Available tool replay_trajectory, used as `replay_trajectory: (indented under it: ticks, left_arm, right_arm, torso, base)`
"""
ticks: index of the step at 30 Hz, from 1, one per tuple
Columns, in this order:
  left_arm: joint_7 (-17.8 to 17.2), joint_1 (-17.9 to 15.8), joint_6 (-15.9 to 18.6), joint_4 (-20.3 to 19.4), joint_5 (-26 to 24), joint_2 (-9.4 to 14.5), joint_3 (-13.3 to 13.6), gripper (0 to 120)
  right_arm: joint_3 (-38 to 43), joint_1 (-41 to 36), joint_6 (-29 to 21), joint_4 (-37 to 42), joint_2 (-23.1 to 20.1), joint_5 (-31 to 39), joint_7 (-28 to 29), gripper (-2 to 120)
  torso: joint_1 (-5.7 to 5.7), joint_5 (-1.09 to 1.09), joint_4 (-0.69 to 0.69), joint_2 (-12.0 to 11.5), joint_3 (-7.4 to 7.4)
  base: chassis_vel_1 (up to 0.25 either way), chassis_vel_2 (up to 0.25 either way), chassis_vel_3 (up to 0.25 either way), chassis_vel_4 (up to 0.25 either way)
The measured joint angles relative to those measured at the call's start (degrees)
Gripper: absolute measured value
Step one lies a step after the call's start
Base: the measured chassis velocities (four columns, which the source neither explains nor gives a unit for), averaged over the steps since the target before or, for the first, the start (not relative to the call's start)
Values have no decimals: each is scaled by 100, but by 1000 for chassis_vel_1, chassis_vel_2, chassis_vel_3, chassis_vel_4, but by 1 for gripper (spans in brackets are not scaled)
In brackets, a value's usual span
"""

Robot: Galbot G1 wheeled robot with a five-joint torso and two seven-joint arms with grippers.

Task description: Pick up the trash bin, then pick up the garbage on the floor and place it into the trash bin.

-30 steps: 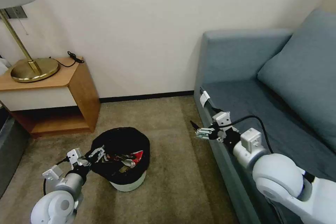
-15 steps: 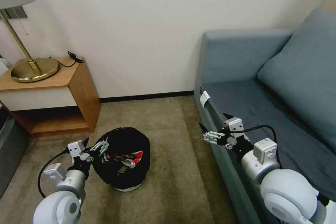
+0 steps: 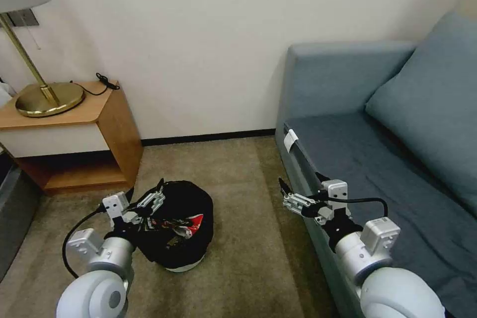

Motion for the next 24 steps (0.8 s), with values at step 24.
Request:
replay_trajectory:
  ticks: [24]
  left_arm:
    - [-298, 326, -251, -319, 749, -209, 406, 100]
  right_arm:
    - [513, -1057, 297, -96, 2206, -1687, -299, 100]
  torso:
    - [0, -1, 0, -1, 0]
  base:
    - [0, 0, 0, 0]
